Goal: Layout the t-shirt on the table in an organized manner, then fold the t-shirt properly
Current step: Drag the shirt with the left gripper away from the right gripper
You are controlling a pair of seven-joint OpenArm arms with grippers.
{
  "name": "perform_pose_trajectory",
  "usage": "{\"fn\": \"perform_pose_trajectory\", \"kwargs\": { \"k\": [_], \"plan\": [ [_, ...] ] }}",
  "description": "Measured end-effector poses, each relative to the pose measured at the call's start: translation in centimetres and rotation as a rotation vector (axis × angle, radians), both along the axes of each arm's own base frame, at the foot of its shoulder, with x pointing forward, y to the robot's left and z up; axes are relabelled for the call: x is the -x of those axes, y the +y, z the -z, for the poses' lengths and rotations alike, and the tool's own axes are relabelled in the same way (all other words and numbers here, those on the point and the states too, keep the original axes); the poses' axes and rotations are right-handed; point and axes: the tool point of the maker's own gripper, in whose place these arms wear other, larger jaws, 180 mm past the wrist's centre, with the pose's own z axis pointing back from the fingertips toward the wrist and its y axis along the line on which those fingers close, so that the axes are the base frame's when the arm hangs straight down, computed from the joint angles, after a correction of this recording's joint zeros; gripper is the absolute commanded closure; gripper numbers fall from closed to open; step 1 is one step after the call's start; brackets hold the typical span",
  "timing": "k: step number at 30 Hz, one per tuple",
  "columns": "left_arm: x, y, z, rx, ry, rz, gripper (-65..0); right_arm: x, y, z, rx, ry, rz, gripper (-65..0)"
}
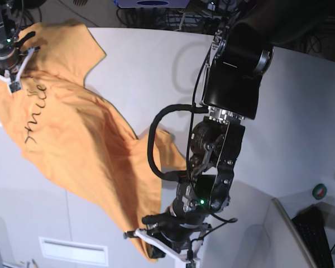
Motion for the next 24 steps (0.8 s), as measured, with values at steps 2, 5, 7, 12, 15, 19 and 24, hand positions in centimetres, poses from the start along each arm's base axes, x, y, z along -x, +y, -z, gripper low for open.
{"fn": "perform_pose_trajectory", "kwargs": {
  "k": [2,5,7,12,15,19,24],
  "plan": [
    [-1.7,0.5,-0.7,-0.008,-0.033,-0.024,0.0,0.0,-0.2,0.0,0.000,-0.002,0.006,0.0],
    [-4.2,1.5,-0.9,-0.029,-0.060,-0.067,0.0,-0.4,-0.2,-0.1,-0.001,-0.007,0.013,0.0],
    [-5.7,2.1,-0.1,-0.058,-0.041,-0.092,0.0,-0.6,0.0,-0.1,-0.003,-0.011,0.010,0.0],
    [-9.2,3.5,0.0,-0.110,-0.055,-0.146,0.0,-0.5,0.1,-0.1,-0.008,-0.012,0.011,0.0],
    [-10.8,3.4,-0.6,-0.177,-0.094,-0.143,0.0,-0.6,0.2,-0.1,-0.010,-0.015,0.011,0.0],
    [-11.5,1.6,-2.1,-0.270,-0.198,-0.094,-23.9,-0.5,0.2,0.0,-0.010,-0.010,0.013,0.0],
    [-10.8,-0.1,-2.0,-0.247,-0.252,-0.075,-57.9,-0.5,0.2,0.0,-0.010,-0.010,0.014,0.0]
  ]
}}
